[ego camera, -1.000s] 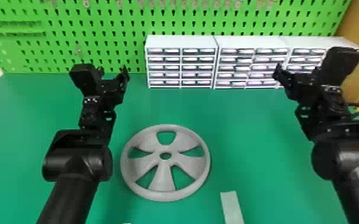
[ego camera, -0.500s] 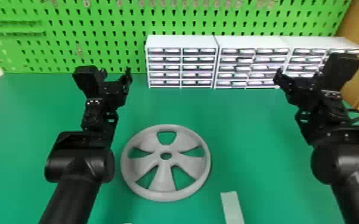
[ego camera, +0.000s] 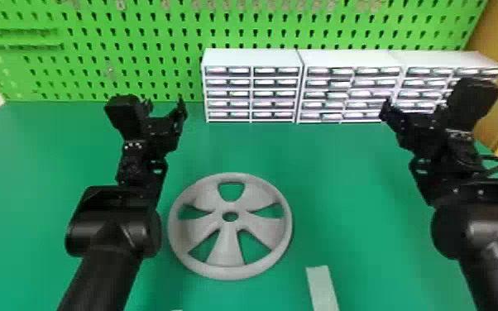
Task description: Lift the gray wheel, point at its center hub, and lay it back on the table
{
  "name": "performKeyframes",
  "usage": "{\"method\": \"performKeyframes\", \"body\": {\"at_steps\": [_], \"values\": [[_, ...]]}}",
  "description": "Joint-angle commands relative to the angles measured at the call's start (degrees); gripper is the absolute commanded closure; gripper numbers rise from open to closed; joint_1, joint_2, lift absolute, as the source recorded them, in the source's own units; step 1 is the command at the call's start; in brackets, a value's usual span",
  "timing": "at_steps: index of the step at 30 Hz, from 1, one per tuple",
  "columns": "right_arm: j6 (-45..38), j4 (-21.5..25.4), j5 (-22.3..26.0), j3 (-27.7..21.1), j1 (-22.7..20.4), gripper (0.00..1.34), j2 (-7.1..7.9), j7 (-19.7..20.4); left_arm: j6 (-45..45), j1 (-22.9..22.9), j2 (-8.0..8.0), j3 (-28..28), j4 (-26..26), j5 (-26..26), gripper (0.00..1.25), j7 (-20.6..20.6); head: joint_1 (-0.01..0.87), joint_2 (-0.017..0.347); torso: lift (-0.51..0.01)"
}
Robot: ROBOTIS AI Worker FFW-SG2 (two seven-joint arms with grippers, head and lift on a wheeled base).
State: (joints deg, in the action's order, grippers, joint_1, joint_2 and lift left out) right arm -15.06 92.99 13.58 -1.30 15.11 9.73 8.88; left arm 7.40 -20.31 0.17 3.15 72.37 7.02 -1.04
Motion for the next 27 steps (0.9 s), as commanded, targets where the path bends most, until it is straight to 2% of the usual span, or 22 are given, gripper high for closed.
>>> {"method": "performKeyframes", "body": {"at_steps": [1, 17, 27], "values": [[-0.6, 0.0, 0.5, 0.2, -0.3, 0.2, 0.37, 0.0, 0.0, 0.4, -0.26, 0.0, 0.0, -0.1, 0.54, 0.0, 0.692, 0.048, -0.096], [-0.5, 0.0, 0.8, -0.6, -1.3, 0.2, 0.37, 0.0, 0.0, 0.8, -0.32, -1.8, 0.8, -2.8, 0.53, 0.0, 0.692, 0.048, -0.096], [-0.5, 0.0, 0.7, 0.1, -1.0, 0.2, -0.33, 0.0, 0.0, 1.1, -0.32, -3.0, 1.6, -3.2, 0.54, 0.0, 0.692, 0.048, -0.096]]}}
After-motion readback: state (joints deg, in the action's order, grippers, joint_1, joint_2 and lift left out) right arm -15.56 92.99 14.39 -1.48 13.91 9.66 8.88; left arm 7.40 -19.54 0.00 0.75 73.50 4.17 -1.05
